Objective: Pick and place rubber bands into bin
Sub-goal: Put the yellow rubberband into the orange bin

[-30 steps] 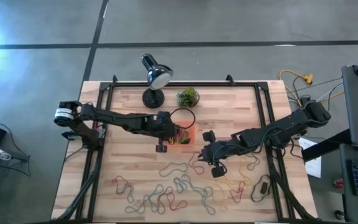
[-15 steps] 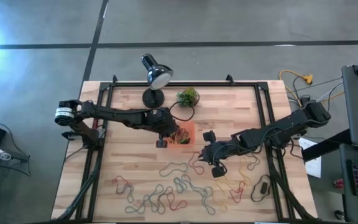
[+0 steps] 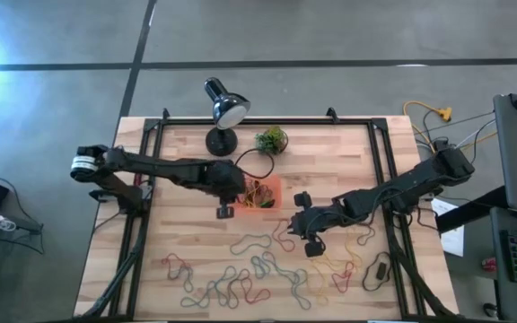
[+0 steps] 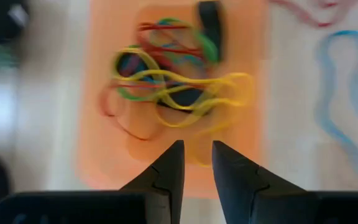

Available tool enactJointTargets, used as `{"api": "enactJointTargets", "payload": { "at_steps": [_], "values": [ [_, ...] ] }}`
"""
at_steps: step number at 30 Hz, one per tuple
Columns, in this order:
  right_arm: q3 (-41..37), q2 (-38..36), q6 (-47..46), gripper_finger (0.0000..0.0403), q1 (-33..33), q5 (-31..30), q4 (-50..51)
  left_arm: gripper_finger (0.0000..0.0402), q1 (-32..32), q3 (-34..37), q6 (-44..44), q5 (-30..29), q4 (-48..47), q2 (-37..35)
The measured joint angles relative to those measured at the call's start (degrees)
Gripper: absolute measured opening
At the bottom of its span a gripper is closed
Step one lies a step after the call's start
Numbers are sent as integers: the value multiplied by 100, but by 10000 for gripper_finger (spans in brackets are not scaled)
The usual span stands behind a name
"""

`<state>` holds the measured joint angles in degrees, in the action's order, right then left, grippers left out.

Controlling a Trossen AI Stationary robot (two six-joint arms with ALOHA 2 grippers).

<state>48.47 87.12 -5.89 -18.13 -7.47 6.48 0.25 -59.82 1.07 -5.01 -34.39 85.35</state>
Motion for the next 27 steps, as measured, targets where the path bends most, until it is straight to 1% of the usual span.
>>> {"api": "enactJointTargets", "payload": {
  "at_steps": [1,4,6,7,9,13,16,18,24,27],
  "values": [
    [-58,66,2,54,0,7,-234,66,-124,21,94,46,9,-85],
    [-103,343,70,54,-1,51,-535,66,-560,99,340,104,-24,-322],
    [-101,477,111,54,-7,60,-361,66,-873,114,521,103,-58,-417],
    [-101,503,32,54,-9,26,-169,66,-1026,117,606,104,-61,-474],
    [-103,541,-274,54,-9,-67,549,66,-1324,153,776,103,-97,-538],
    [-108,395,-1351,54,-9,-301,2180,66,-1773,199,915,26,-28,-596],
    [-108,229,-2089,54,-60,-218,3152,66,-1963,208,923,-113,-10,-564],
    [-108,103,-2399,54,-139,-97,3508,66,-2020,210,921,-233,-2,-530],
    [-114,-234,-2860,54,-509,627,3652,66,-2020,212,926,-425,33,-388],
    [-122,-366,-3190,54,-816,737,3662,66,-2023,212,926,-414,42,-289]
  ]
}}
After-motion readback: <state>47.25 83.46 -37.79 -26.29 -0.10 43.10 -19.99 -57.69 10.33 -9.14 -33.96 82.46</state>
